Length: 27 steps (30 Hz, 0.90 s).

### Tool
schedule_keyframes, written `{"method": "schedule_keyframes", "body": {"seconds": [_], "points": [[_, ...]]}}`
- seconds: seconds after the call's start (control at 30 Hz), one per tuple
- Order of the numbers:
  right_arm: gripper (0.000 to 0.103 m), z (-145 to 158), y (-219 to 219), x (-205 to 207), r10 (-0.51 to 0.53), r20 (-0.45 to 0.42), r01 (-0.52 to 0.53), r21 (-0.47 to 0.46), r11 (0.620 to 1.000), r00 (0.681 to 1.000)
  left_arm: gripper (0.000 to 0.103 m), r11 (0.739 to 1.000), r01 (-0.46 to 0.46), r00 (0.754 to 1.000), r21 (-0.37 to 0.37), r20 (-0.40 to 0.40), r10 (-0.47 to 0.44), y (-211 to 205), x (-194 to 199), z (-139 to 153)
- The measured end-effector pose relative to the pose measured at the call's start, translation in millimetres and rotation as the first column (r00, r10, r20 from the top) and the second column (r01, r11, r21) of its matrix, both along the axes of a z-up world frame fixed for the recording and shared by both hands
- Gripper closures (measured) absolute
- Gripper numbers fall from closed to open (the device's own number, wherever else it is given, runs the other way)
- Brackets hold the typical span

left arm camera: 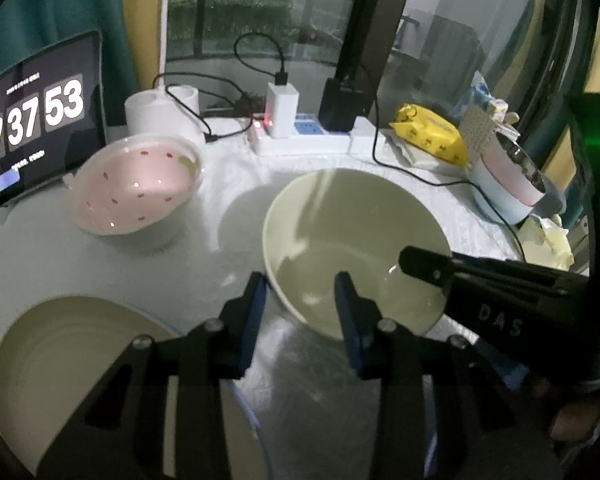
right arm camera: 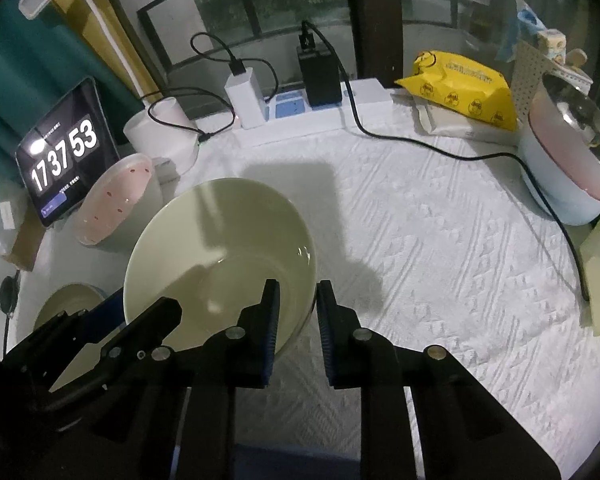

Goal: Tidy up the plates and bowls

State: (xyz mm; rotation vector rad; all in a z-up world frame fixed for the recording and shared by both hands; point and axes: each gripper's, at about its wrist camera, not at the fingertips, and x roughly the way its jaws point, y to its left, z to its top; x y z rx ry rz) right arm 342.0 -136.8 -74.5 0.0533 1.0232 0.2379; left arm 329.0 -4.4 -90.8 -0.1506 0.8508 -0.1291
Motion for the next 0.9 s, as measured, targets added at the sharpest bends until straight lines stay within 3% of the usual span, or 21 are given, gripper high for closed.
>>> {"method": "schedule_keyframes", "body": {"seconds": [0.9], "points": [[0.083,66,0,-59,0.022,0.163,-0.028,0.031,0.999,0.986,0.067,1.0,-0.011,0.987,0.009,0.161,0.01,1,-61,62]]}}
